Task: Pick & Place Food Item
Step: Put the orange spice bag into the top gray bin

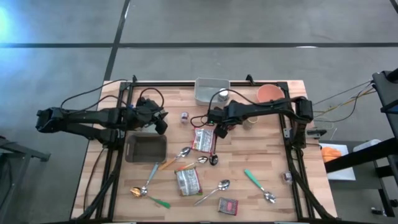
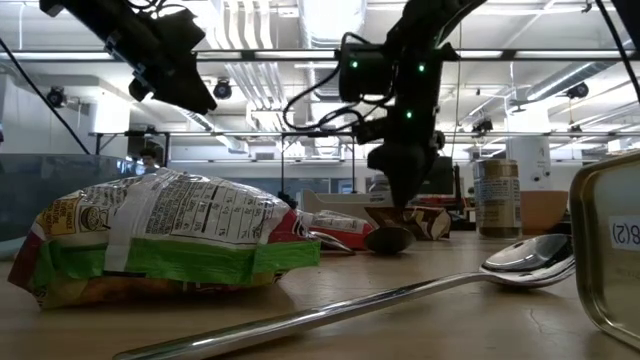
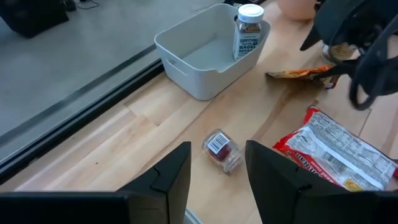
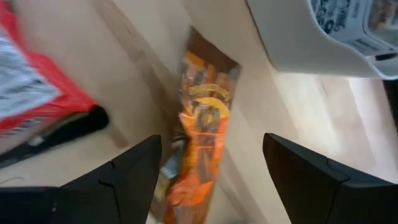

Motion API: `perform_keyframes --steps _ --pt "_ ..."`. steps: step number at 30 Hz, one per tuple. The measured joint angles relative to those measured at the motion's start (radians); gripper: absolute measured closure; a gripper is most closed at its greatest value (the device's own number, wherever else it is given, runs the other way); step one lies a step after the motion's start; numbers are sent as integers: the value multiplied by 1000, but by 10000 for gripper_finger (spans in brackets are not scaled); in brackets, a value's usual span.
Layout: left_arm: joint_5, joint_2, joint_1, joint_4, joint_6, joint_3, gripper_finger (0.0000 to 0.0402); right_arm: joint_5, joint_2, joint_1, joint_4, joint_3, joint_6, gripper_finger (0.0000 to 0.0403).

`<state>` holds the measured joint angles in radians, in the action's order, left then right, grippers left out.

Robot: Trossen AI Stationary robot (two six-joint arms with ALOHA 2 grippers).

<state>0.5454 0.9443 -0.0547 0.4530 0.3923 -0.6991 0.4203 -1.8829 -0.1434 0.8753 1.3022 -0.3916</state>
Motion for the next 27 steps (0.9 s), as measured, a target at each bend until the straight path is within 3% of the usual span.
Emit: perform_keyframes --steps 20,27 --pt "0 0 0 0 0 0 244 108 -144 1 91 33 -1 126" --pt "0 1 0 2 -1 0 244 133 -133 -1 106 36 -5 200"
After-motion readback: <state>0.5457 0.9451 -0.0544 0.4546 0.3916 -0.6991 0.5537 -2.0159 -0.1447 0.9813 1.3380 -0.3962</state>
